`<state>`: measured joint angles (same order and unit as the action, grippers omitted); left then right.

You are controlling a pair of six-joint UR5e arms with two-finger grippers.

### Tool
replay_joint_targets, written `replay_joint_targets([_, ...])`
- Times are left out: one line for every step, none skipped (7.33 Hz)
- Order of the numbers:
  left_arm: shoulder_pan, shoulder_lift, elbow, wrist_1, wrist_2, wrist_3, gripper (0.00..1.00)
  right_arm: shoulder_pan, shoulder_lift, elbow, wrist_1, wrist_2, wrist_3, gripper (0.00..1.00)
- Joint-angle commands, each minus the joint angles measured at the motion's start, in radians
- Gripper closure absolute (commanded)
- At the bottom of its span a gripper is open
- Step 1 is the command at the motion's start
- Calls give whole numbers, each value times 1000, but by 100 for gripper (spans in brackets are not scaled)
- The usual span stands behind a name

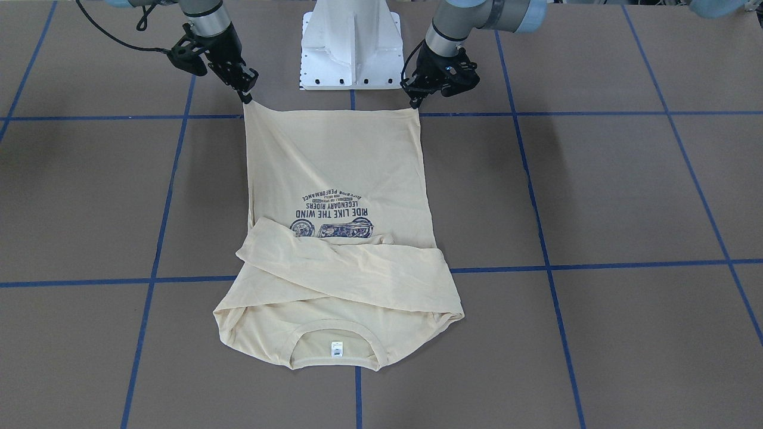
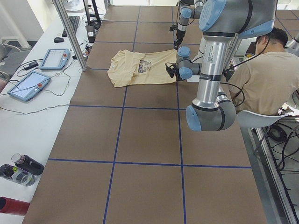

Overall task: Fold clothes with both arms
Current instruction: 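Grasp the hem corners nearest the robot with both grippers, then lift the hem with both grippers and fold it toward the collar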

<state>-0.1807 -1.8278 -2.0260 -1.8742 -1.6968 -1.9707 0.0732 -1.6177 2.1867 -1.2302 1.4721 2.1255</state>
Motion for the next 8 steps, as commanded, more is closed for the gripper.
replay_joint_targets([-2,-1,-60,48,-4,-5,100,29,-11,53,0,49,2,100])
replay_joint_targets([-2,11,-148,120,-27,-22,100,31,-40,92,0,71,2,100])
replay_joint_targets([-2,19,-225,172,-53,-31,100,33,-82,147,0,111,2,100])
replay_joint_targets([4,16,-258,203,-55,-107,100,49,-100,195,-2,152,2,100])
replay_joint_targets([0,13,-287,205,-55,-147,100,119,-99,209,-2,228,1,100])
replay_joint_targets([-6,6,-310,204,-58,-146,100,197,-91,197,-2,316,-1,100])
replay_joint_targets([-60,-7,-310,196,-52,-126,100,251,-35,147,-3,336,-4,100])
replay_joint_targets([-159,-40,-292,198,-57,6,100,360,98,27,-8,388,-7,100])
